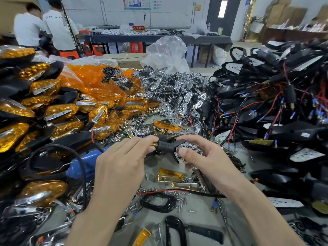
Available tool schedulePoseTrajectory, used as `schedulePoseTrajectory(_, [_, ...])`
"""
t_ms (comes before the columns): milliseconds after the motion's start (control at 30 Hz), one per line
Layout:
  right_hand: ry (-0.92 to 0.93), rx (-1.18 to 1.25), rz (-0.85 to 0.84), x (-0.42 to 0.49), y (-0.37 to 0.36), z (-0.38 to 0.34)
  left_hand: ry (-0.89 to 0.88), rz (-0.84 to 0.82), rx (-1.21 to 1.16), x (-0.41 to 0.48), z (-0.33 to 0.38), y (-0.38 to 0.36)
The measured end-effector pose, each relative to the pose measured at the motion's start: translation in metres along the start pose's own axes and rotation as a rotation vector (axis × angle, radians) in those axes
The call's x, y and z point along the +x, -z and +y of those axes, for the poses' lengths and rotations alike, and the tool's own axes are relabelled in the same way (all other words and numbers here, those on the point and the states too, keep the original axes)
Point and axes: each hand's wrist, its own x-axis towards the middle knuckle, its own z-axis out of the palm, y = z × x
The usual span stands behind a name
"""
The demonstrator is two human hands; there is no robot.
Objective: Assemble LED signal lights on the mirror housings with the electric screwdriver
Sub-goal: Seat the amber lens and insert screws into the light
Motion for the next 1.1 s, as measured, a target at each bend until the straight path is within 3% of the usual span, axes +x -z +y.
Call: schedulePoseTrajectory(1100, [-0.028, 0.064, 0.009, -0.001, -0.003, -0.007, 0.005, 0.013, 0.02, 0.0, 0.001, -0.001])
